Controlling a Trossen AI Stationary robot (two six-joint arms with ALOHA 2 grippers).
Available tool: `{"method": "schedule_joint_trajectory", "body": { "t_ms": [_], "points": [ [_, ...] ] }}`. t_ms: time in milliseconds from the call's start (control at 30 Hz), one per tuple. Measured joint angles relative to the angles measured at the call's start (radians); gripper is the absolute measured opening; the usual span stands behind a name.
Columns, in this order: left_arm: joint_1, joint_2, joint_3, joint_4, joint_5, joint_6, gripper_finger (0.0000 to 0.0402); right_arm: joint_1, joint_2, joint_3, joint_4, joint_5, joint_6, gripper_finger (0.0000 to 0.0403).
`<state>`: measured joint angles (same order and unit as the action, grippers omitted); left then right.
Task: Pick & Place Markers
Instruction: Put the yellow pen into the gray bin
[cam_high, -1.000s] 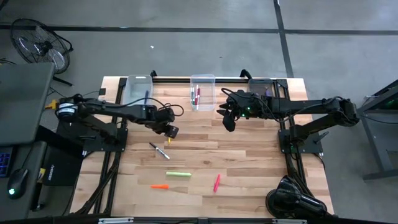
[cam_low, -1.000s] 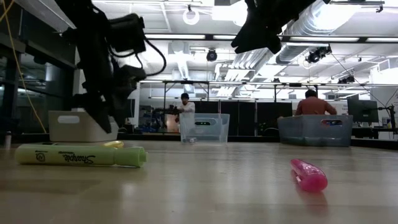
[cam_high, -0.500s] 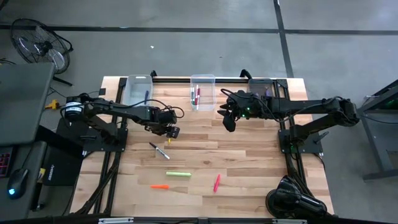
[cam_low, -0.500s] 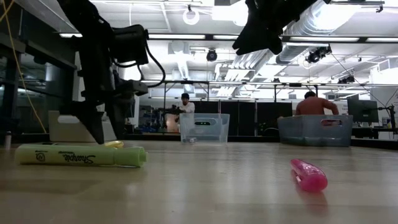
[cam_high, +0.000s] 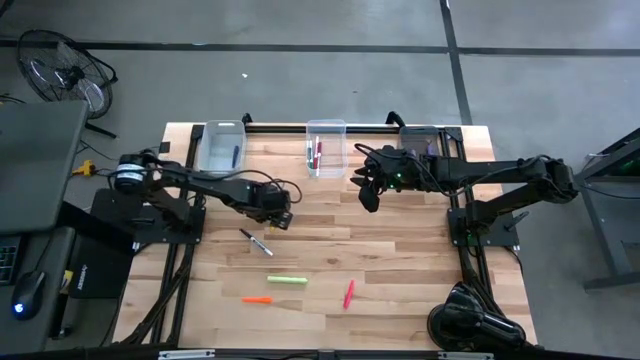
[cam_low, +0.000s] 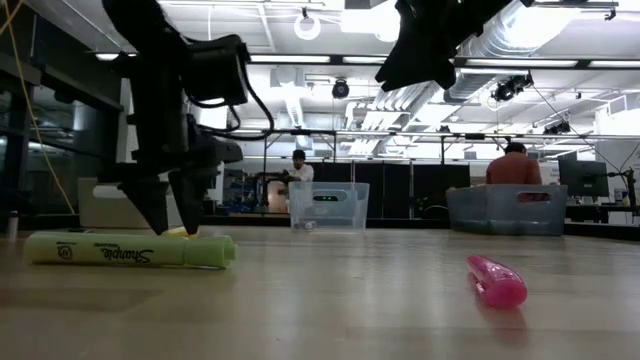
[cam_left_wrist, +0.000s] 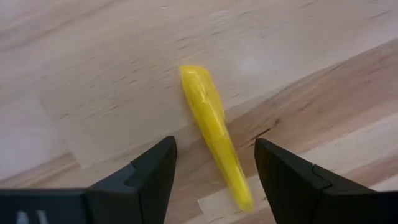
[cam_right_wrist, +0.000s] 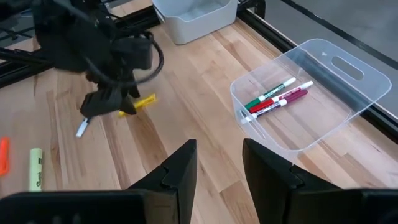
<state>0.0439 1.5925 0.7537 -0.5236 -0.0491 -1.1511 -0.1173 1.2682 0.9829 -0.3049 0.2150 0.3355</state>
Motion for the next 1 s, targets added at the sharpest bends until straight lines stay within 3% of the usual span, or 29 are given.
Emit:
{"method": "schedule_joint_trajectory", "body": {
  "t_ms": [200, 400, 667, 1000],
  "points": [
    [-0.013, 0.06, 0.102, -0.117, -0.041, 0.066, 0.0213, 0.0, 0.0, 0.0, -0.004, 0.0, 0.003, 0.0119],
    [-0.012, 0.095, 0.159, -0.135, -0.044, 0.119, 0.018, 0.0, 0.0, 0.0, -0.008, -0.011, 0.008, 0.0119],
    [-0.012, 0.124, 0.166, -0.139, -0.012, 0.126, 0.0125, 0.0, 0.0, 0.0, -0.014, -0.013, 0.006, 0.0119],
    [-0.011, 0.125, 0.165, -0.132, 0.009, 0.133, 0.0092, 0.0, 0.0, 0.0, -0.017, -0.013, 0.005, 0.0119]
  ]
}}
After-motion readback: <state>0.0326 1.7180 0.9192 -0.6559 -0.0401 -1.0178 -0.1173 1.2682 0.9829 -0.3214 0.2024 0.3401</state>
